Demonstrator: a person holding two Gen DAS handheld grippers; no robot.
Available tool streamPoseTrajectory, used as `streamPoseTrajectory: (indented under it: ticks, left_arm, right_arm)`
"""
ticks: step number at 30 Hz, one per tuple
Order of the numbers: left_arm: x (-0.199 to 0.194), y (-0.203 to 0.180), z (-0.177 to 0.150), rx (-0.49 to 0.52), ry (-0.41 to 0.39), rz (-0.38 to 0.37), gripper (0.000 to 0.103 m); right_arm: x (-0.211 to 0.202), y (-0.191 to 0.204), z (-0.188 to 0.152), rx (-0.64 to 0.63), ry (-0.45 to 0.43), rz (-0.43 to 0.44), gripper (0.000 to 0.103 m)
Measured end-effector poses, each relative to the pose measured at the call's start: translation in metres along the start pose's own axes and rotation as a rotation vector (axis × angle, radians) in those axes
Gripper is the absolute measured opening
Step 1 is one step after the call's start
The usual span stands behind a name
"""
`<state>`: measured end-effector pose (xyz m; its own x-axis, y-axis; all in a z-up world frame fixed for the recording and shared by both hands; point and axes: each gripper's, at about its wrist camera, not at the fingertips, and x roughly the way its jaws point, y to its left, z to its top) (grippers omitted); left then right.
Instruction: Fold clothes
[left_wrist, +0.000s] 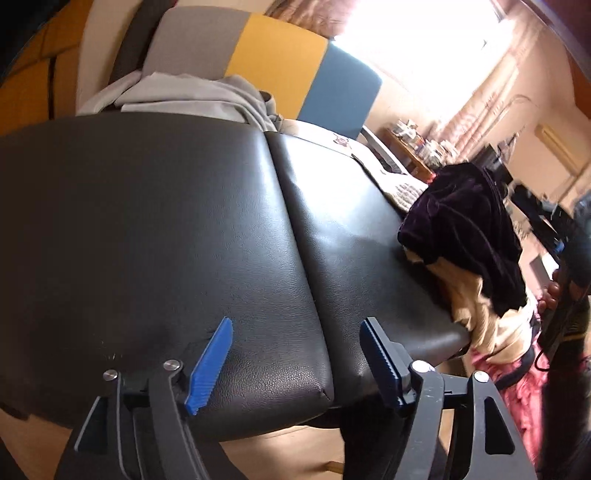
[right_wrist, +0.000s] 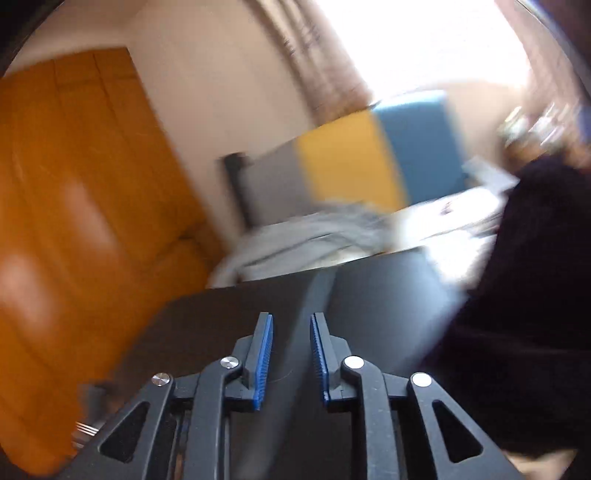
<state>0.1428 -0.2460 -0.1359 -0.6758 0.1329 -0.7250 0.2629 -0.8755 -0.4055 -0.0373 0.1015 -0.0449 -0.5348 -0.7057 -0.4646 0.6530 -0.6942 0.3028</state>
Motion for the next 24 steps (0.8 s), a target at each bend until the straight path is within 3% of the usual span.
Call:
streamPoseTrajectory:
  ticks: [2, 5, 8, 11, 14, 17, 18, 19, 20, 21, 23, 24]
  left_arm:
    - [0.010, -0.011, 0.003, 0.015, 0.018, -0.031, 0.073]
    - [0.030, -0.037, 0.011, 0.052, 0.053, -0.089, 0.074]
    - [0.048, -0.077, 0.022, 0.135, 0.087, -0.137, 0.074]
    - [0.066, -0.131, 0.030, 0.253, 0.127, -0.202, 0.075]
    - [0.081, -0.172, 0.032, 0.327, 0.164, -0.258, 0.075]
    - [0.087, -0.202, 0.043, 0.326, 0.166, -0.329, 0.075]
    - [0.089, -0.212, 0.046, 0.326, 0.167, -0.353, 0.075]
    - [0.091, -0.222, 0.050, 0.326, 0.167, -0.377, 0.075]
    - [0.093, -0.232, 0.053, 0.326, 0.168, -0.401, 0.075]
    - [0.095, -0.242, 0.056, 0.325, 0.168, -0.425, 0.076]
    - [0.099, -0.262, 0.063, 0.325, 0.170, -0.473, 0.081]
    - [0.101, -0.273, 0.067, 0.324, 0.171, -0.494, 0.087]
  right_arm:
    - [-0.033, -0.031, -0.006, -0.092, -0.033, -0.261, 0.032]
    - [-0.076, -0.091, -0.017, -0.097, -0.028, -0.507, 0.051]
    - [-0.117, -0.155, -0.032, -0.020, -0.009, -0.664, 0.053]
    - [-0.142, -0.207, -0.041, 0.030, 0.022, -0.753, 0.056]
    - [-0.143, -0.256, -0.054, 0.107, 0.085, -0.747, 0.057]
    - [-0.140, -0.291, -0.065, 0.230, 0.094, -0.682, 0.057]
    - [-0.140, -0.297, -0.067, 0.300, 0.076, -0.633, 0.057]
    - [-0.140, -0.301, -0.069, 0.364, 0.055, -0.577, 0.048]
    - [-0.143, -0.298, -0.070, 0.408, 0.027, -0.497, 0.031]
    - [-0.140, -0.294, -0.069, 0.430, 0.005, -0.403, 0.024]
    - [-0.126, -0.277, -0.067, 0.426, -0.010, -0.242, 0.020]
    - [-0.117, -0.263, -0.068, 0.401, 0.005, -0.214, 0.020]
